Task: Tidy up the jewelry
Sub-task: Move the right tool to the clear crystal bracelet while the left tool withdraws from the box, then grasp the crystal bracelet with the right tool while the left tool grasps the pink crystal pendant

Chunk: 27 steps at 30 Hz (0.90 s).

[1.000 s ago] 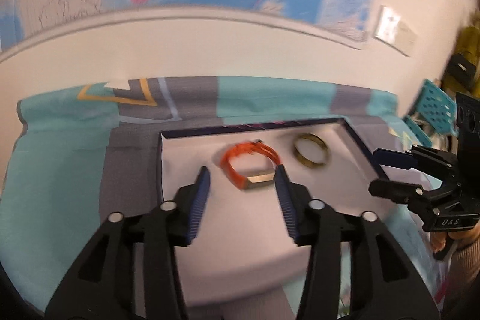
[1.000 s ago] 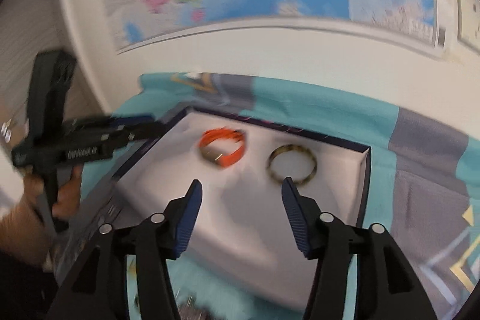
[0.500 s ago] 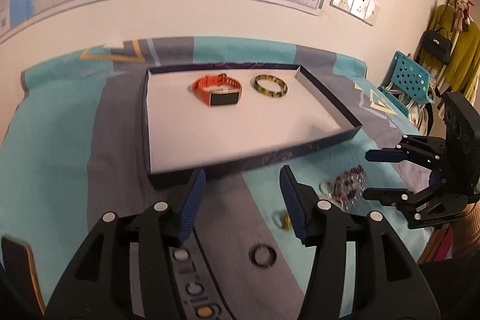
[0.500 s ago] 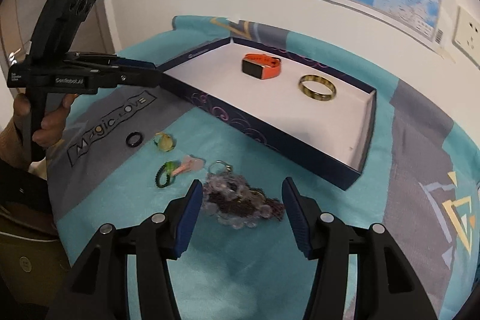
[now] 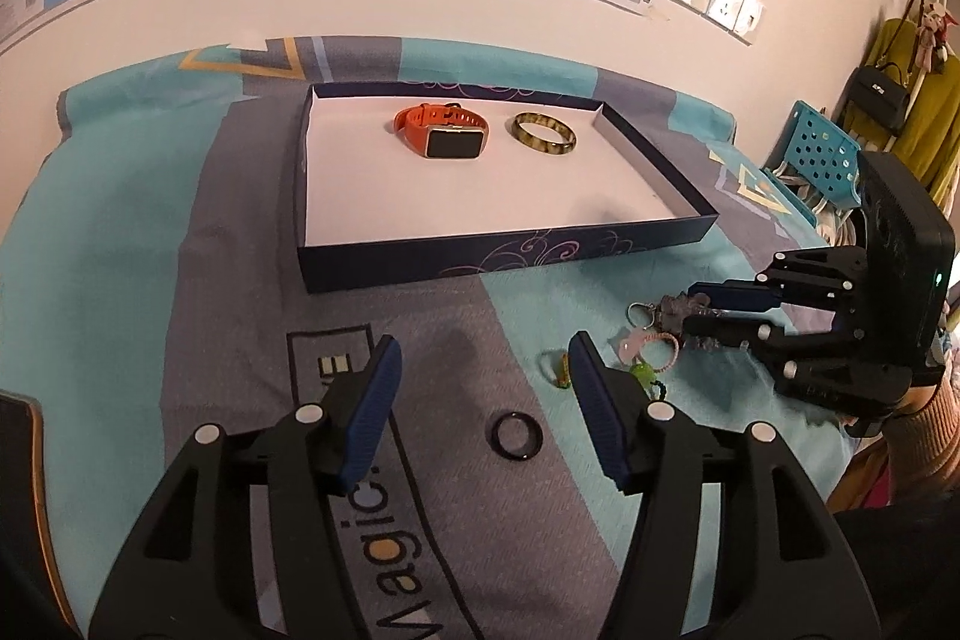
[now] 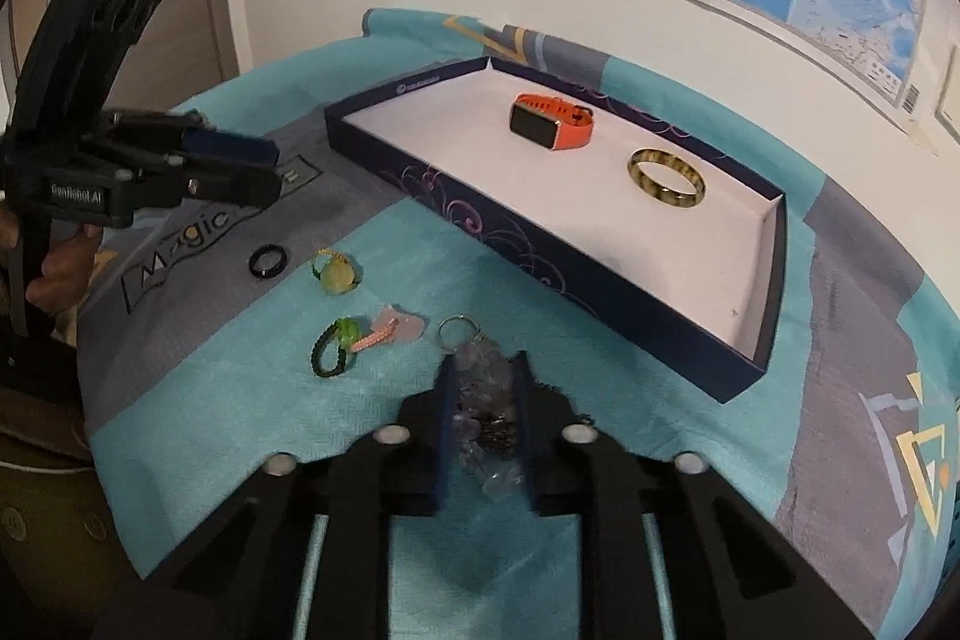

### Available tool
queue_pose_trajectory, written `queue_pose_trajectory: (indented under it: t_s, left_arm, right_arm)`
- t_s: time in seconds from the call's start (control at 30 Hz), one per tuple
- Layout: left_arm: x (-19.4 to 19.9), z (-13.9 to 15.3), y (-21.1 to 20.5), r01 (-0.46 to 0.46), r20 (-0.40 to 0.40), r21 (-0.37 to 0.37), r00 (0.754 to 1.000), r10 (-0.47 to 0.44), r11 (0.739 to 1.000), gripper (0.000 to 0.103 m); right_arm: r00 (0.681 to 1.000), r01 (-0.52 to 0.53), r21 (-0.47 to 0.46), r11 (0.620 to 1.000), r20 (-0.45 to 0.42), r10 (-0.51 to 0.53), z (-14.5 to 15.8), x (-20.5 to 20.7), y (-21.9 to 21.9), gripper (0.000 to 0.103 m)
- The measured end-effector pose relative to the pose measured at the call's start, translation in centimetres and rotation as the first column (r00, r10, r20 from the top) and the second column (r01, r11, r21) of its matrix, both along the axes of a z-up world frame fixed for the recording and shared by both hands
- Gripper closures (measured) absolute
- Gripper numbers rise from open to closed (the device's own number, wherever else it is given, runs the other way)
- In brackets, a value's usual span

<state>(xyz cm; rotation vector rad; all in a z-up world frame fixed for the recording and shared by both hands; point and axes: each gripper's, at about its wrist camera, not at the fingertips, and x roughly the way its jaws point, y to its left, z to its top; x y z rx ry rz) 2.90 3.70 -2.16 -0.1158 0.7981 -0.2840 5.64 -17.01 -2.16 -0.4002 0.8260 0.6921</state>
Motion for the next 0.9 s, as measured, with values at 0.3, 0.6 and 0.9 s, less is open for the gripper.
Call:
queue_pose_trajectory:
  t_s: [0.3, 0.6, 0.9]
  left_arm:
    - [-0.8, -0.2, 0.1, 0.001, 0.000, 0.003, 1.000, -0.001, 1.000, 0.045]
    - [-1.7, -0.3, -0.4, 0.031, 0.005, 0.020, 1.000, -0.031, 0.999, 0.045]
    - [-2.9, -1.0, -1.0, 0.062, -0.010, 0.050, 0.998, -0.062, 0.997, 0.046]
  right_arm:
    - [0.995, 0.089, 0.163, 0.983, -0.049, -0.082, 2.2, 0.3, -2.9, 0.089]
    - [0.988, 0.154, 0.307, 0.939, -0.026, -0.153, 5.6, -0.4, -5.6, 0.090]
    - [0.985, 0.167, 0.359, 0.918, -0.015, -0.173, 6.6, -1.1, -6.1, 0.090]
